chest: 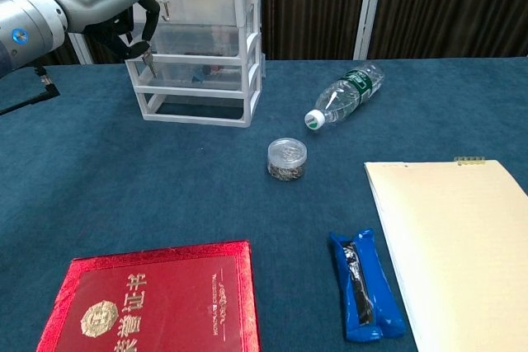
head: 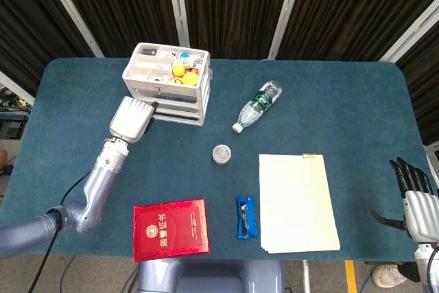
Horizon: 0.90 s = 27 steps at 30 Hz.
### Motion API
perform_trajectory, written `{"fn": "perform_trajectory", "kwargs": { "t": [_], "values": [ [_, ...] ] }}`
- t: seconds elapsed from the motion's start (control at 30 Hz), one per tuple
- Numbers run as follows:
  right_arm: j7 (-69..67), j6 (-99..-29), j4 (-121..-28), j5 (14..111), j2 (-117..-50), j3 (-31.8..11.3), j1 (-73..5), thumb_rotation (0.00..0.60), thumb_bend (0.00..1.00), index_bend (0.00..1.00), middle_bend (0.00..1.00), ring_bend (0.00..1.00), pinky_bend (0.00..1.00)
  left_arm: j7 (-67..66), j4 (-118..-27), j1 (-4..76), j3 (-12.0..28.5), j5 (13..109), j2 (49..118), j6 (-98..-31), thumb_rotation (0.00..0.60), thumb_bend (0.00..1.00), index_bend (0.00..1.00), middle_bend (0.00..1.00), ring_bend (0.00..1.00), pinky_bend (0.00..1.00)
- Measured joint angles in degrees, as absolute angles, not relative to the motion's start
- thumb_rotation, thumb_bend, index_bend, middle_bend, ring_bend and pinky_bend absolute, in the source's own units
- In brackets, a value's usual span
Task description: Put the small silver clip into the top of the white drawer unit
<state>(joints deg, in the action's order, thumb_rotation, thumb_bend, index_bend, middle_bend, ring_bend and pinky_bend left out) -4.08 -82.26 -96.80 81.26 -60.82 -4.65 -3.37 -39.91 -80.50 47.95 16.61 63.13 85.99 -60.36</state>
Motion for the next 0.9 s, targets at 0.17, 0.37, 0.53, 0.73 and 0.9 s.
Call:
{"fn": "perform_trajectory", "kwargs": {
  "t": [0.17,0.37,0.53,0.73,0.9],
  "values": [
    [-4.4,-82.0,-97.0,81.0,-60.7,-4.6,-3.3,0.600,0.03,0.02,0.00,0.00,0.00,-37.6,-79.4,49.9,16.8,63.2,85.0,-56.5,0.600,0.44,0.60,1.00,0.88,0.78],
    [-4.6,-81.5,-97.4,80.2,-60.5,-4.7,-3.4,0.600,0.03,0.02,0.00,0.00,0.00,-31.7,-76.1,51.7,15.0,71.2,83.0,-54.1,0.600,0.43,0.61,1.00,0.88,0.78],
    [-4.2,-81.0,-97.6,79.2,-60.6,-4.9,-3.4,0.600,0.03,0.02,0.00,0.00,0.00,-22.1,-69.7,53.6,11.6,82.9,81.5,-54.2,0.600,0.43,0.61,1.00,0.88,0.78],
    [-3.6,-80.6,-98.0,78.4,-60.7,-5.1,-3.5,0.600,0.03,0.02,0.00,0.00,0.00,-7.0,-56.6,55.6,6.9,94.4,82.0,-58.2,0.600,0.43,0.60,1.00,0.88,0.78],
    [-3.4,-80.6,-98.1,78.3,-60.7,-5.1,-3.5,0.600,0.03,0.02,0.00,0.00,0.00,0.9,-45.3,56.9,3.5,98.8,84.4,-62.4,0.600,0.43,0.60,1.00,0.88,0.78]
  ]
}}
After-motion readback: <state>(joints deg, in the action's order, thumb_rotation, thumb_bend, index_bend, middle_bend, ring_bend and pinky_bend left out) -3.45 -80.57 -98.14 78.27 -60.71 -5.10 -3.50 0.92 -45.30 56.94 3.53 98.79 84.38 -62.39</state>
